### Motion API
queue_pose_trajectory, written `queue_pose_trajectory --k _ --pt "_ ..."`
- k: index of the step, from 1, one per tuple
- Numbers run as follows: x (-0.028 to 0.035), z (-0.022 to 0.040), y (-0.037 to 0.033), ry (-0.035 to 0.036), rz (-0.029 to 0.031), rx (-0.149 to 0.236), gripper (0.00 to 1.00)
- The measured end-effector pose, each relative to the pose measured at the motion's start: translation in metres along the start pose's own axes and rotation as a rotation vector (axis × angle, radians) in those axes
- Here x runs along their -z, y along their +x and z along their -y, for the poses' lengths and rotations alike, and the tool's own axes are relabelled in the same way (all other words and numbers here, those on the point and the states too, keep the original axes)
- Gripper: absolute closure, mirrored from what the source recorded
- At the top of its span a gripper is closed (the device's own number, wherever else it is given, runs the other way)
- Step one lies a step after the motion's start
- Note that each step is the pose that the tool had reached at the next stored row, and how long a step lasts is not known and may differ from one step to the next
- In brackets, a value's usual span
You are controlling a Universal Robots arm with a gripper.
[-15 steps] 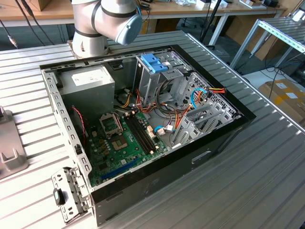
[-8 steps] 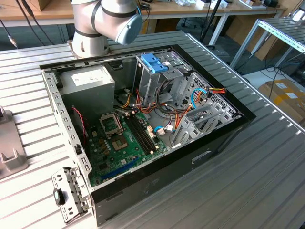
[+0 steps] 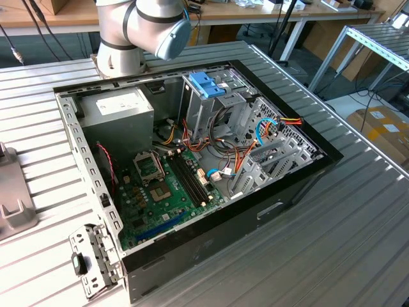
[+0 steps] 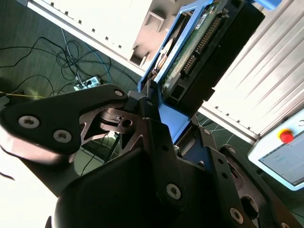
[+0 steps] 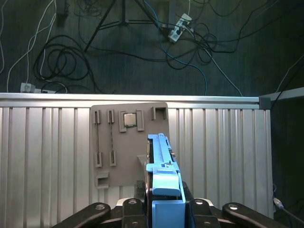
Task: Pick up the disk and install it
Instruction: 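Pick up the disk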
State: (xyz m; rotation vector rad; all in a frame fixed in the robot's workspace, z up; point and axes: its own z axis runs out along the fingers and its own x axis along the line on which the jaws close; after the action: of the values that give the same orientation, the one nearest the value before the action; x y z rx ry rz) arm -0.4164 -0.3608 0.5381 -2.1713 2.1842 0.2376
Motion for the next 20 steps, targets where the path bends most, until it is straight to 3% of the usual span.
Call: queue_pose_trajectory --k 20 --pt "0.001 0.0136 -0.0002 -0.0001 0.0 0.0 0.63"
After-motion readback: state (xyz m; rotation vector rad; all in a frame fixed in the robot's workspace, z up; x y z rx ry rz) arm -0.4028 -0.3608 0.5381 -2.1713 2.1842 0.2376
